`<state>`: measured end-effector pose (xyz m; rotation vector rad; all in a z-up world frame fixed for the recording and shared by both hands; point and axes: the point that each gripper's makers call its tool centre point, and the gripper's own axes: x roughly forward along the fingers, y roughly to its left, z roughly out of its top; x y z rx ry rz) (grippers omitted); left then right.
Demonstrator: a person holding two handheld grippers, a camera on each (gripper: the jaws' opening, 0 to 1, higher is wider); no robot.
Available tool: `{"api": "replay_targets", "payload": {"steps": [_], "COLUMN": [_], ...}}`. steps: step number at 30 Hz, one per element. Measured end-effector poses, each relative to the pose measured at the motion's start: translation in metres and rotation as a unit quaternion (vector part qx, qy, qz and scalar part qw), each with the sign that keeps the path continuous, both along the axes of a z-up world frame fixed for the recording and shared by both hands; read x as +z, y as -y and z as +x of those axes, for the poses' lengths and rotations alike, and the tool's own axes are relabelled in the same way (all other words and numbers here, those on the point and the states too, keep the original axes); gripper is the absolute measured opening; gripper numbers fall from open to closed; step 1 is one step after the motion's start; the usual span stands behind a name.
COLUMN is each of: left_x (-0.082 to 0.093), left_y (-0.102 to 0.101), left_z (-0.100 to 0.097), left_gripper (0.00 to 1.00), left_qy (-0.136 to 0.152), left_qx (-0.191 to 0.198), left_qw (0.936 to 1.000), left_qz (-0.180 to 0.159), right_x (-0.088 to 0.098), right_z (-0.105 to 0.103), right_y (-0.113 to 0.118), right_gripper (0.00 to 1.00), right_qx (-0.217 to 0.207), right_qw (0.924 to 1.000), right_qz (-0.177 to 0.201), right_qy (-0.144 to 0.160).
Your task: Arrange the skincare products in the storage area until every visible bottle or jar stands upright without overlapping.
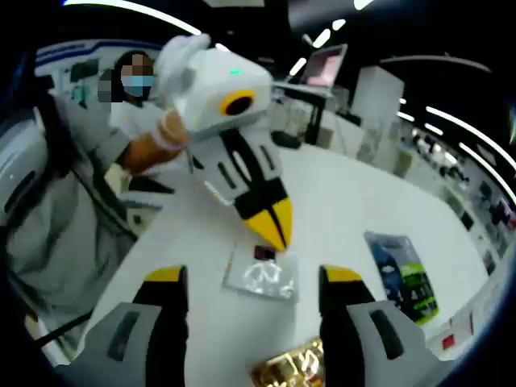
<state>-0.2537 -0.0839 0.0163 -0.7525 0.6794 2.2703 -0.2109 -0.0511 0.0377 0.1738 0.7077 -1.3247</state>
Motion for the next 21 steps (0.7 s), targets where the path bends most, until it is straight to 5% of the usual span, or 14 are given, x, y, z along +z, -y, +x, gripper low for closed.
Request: {"api": "replay_targets", "payload": {"steps": [3,16,18,19,21], "left_x": [0.000,0.001,0.001,0.001,0.001], "left_y": [0.001,0.004,0.005,0.005,0.005], "left_z": [-0.001,0.000,0.000,0.000,0.000], "left_gripper": [0.00,0.00,0.00,0.00,0.00], "left_qy": [0.003,0.005,0.009,0.011,0.016], "left_qx": [0.001,-0.001,-0.001,0.000,0.000], "left_qw": [1.0000,1.0000,1.0000,0.9999,0.9998], "left_qz": [0.006,-0.003,0.002,0.006,0.013], "right_x": [0.000,0.017,0.014,0.012,0.008], "right_z": [-0.011,-0.043,-0.030,-0.024,-0.021], "right_y": [0.004,0.011,0.008,0.005,0.001], "right_gripper": [0.58,0.26,0.27,0.35,0.46], "right_qx": [-0.016,-0.065,-0.047,-0.036,-0.025], "right_qw": [0.9979,0.9871,0.9931,0.9951,0.9949], "right_qz": [0.008,-0.021,-0.016,-0.010,0.000], "right_qy": [-0.063,-0.145,-0.106,-0.091,-0.098]}}
